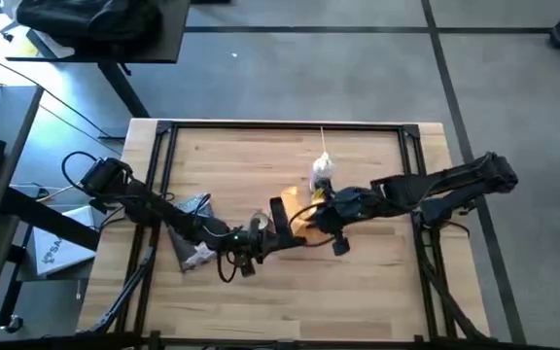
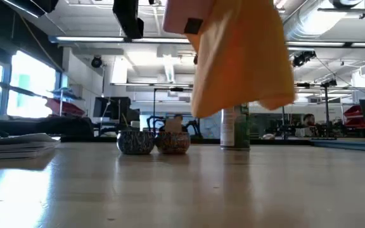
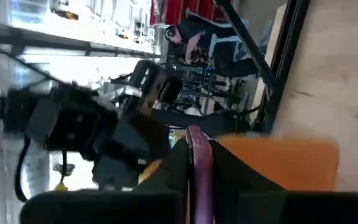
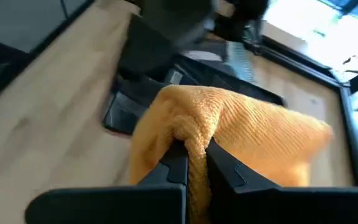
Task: Apply microfiber cloth
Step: Wipe the cellphone with the microfiber cloth
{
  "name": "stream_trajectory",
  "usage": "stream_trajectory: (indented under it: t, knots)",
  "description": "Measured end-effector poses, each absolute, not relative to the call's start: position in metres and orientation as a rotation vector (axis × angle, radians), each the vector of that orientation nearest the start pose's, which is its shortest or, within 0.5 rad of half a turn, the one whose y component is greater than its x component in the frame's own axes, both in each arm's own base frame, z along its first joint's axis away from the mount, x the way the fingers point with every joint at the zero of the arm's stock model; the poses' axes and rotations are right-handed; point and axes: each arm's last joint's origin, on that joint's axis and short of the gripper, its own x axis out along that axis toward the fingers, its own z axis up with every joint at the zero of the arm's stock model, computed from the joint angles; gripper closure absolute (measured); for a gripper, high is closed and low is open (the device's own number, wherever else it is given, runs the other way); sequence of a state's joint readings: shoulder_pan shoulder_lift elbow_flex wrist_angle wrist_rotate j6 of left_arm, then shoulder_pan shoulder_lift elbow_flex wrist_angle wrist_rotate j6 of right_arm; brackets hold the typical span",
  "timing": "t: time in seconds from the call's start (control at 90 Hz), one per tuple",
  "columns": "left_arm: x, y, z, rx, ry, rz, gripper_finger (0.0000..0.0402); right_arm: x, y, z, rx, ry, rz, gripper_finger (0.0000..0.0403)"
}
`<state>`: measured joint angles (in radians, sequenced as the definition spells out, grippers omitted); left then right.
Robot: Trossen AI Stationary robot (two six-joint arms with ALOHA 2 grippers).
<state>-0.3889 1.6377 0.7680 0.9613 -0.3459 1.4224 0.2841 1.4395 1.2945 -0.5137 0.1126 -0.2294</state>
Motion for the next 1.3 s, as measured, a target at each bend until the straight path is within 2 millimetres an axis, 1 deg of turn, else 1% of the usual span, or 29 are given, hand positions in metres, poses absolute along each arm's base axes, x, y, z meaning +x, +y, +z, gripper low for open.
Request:
stream_trajectory:
  t: [0.122, 0.311, 0.4, 0.478, 0.544, 0.622, 0.689, 0.744, 0.811, 0.856, 0.911, 1.011, 1.133, 1.233, 1.3]
  knots:
    - [0.316, -0.115, 0.225, 1.355, -0.092, 0.011, 0.0389, 0.304, 0.097, 0.327, -0.333, 0.613, 0.297, 0.0403]
    - [0.320, -0.105, 0.226, 1.286, -0.068, 0.051, 0.0389, 0.302, 0.109, 0.330, -0.294, 0.569, 0.359, 0.0403]
    - [0.322, -0.098, 0.225, 1.183, -0.056, 0.053, 0.0389, 0.300, 0.114, 0.331, -0.264, 0.562, 0.433, 0.0403]
    - [0.324, -0.093, 0.222, 1.049, -0.039, 0.011, 0.0389, 0.293, 0.118, 0.334, -0.236, 0.580, 0.440, 0.0403]
    - [0.325, -0.090, 0.219, 0.951, -0.020, -0.018, 0.0389, 0.278, 0.116, 0.340, -0.239, 0.619, 0.370, 0.0403]
    - [0.326, -0.088, 0.218, 0.850, -0.013, -0.021, 0.0389, 0.257, 0.113, 0.344, -0.251, 0.689, 0.223, 0.0403]
    - [0.326, -0.085, 0.219, 0.762, -0.019, -0.011, 0.0389, 0.242, 0.109, 0.344, -0.246, 0.759, 0.105, 0.0403]
    - [0.327, -0.082, 0.222, 0.682, -0.039, 0.004, 0.0389, 0.232, 0.107, 0.343, -0.220, 0.806, 0.029, 0.0403]
    - [0.328, -0.077, 0.227, 0.598, -0.082, 0.030, 0.0389, 0.227, 0.106, 0.341, -0.185, 0.834, -0.039, 0.0403]
    - [0.329, -0.073, 0.230, 0.541, -0.109, 0.051, 0.0389, 0.227, 0.107, 0.339, -0.175, 0.841, -0.064, 0.0403]
    - [0.329, -0.067, 0.233, 0.450, -0.143, 0.070, 0.0389, 0.233, 0.110, 0.333, -0.179, 0.815, -0.103, 0.0403]
    - [0.331, -0.053, 0.239, 0.250, -0.198, 0.092, 0.0389, 0.244, 0.112, 0.321, -0.249, 0.744, -0.211, 0.0403]
    - [0.333, -0.037, 0.241, 0.012, -0.231, 0.067, 0.0389, 0.250, 0.112, 0.316, -0.336, 0.668, -0.316, 0.0403]
    - [0.332, -0.029, 0.245, -0.075, -0.284, 0.028, 0.0389, 0.251, 0.113, 0.319, -0.372, 0.594, -0.409, 0.0403]
    - [0.329, -0.025, 0.247, -0.099, -0.336, 0.004, 0.0389, 0.252, 0.113, 0.320, -0.356, 0.568, -0.428, 0.0403]
